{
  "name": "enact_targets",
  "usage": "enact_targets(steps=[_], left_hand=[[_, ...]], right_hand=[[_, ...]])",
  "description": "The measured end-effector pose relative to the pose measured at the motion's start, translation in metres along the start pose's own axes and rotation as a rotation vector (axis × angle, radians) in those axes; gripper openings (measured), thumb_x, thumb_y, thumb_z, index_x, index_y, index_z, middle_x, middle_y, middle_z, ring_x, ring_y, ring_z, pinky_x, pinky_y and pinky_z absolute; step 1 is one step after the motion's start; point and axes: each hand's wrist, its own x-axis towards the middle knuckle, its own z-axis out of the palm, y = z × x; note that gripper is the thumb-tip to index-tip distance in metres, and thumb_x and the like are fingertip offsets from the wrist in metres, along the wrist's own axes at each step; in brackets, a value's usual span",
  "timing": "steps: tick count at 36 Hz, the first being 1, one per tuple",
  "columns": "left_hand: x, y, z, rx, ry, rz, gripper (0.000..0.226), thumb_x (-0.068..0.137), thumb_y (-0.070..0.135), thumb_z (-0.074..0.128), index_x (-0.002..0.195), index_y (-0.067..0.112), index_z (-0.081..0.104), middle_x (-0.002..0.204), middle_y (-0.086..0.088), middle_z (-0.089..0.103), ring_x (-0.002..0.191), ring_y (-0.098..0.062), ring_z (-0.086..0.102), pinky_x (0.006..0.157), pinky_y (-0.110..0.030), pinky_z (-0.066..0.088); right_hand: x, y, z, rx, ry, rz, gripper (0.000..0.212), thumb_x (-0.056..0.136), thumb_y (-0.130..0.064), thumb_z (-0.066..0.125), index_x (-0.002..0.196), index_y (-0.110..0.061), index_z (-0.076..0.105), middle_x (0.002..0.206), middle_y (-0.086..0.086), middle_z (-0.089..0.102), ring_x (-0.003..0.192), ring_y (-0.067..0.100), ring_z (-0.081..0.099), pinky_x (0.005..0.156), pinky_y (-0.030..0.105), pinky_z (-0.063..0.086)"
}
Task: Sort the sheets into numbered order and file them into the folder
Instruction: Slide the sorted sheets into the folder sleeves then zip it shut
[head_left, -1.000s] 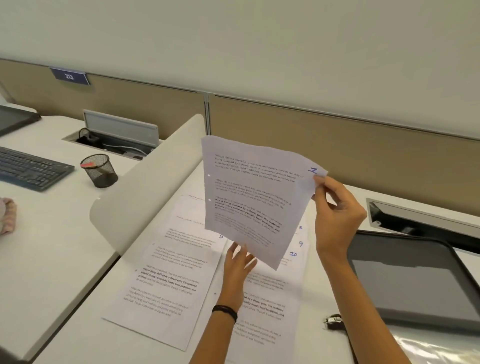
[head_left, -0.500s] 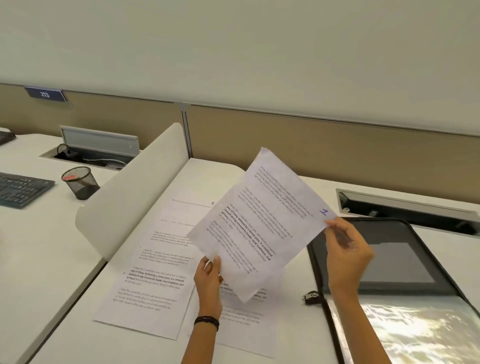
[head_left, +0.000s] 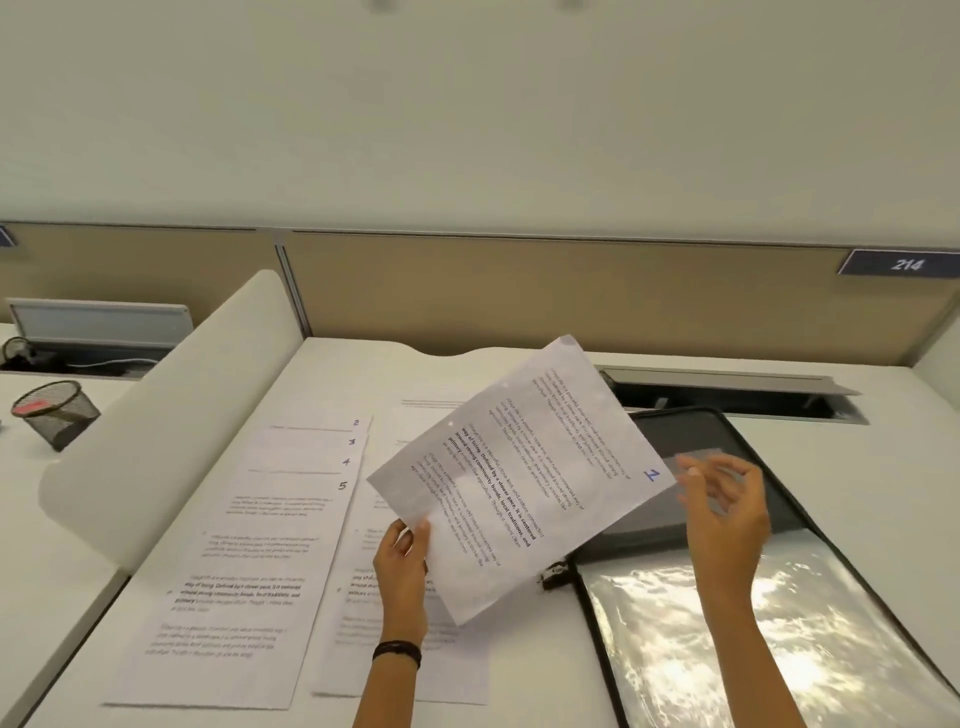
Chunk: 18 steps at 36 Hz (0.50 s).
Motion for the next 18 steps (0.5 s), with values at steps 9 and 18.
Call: enact_targets(steps=[9, 18], left_hand=[[-0.023, -0.014, 0.041, 0.066, -0.11, 0.021, 0.01, 0.094, 0.011, 0.057, 0.097, 0.019, 0.063, 0.093, -0.003, 0.071, 0.07, -0.007, 0.067, 0.055, -0.016, 0.051], [-0.048, -0.033, 0.086, 0.159, -0.216, -0.006, 0.019, 0.093, 0.02, 0.059, 0.112, 0.017, 0.061, 0.1, -0.004, 0.072, 0.086, -0.02, 0.069, 0.065, -0.024, 0.054]], right_hand=[[0.028, 0.023, -0.062, -0.18, -0.077, 0.04, 0.02, 0.089, -0.004, 0.06, 0.108, -0.008, 0.062, 0.104, 0.006, 0.065, 0.095, 0.011, 0.061, 0.078, 0.002, 0.045], [0.05, 0.043, -0.119, -0.262, -0.192, 0.168, 0.044, 0.087, -0.004, 0.064, 0.128, -0.01, 0.053, 0.129, 0.006, 0.057, 0.114, 0.016, 0.052, 0.098, 0.033, 0.041]])
